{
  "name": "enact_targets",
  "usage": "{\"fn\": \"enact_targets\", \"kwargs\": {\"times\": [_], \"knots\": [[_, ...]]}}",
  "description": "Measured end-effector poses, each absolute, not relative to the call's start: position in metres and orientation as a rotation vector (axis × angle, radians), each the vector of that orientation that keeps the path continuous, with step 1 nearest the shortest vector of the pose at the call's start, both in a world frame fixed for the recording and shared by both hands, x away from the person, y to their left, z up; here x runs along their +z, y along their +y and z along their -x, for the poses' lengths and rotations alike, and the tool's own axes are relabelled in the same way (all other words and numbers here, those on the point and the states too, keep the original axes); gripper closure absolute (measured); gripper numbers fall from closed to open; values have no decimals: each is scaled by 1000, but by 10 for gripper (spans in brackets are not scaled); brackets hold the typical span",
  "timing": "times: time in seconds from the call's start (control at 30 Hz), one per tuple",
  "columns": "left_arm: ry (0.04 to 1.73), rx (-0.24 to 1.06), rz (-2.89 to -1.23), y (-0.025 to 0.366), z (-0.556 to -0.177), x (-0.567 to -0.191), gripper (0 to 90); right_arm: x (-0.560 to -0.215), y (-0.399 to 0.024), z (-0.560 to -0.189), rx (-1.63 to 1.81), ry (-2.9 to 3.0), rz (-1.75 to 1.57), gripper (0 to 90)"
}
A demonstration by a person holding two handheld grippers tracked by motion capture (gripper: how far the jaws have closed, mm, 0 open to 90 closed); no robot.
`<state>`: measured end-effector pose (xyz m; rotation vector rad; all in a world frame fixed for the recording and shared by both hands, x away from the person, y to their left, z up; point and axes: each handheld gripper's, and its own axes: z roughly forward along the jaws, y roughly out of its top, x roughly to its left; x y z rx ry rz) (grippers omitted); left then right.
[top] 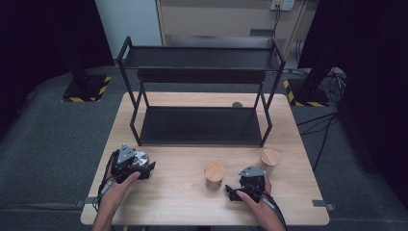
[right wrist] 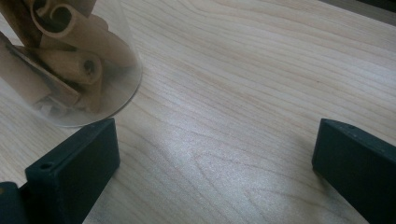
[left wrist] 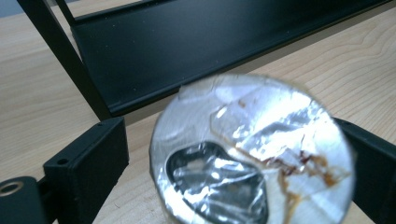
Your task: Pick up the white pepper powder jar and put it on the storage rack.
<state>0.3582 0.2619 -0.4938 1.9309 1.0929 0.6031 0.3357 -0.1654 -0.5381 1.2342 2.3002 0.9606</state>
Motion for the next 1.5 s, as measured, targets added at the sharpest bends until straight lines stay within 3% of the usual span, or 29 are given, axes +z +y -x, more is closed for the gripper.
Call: {"fn": "enact_targets", "kwargs": {"times": [0.6,0.97,1.5], "knots": [[1080,617,-1918,265,-354,-515,88,-538,-165,-336,961,2300,-1235,7],[1050,599,-1888,266,-351,-519,296,-538,-165,-336,960,2300,-1234,7],[981,595,-1904,262,-350,-500,297,-538,-165,-336,960,2300,-1235,7]]}}
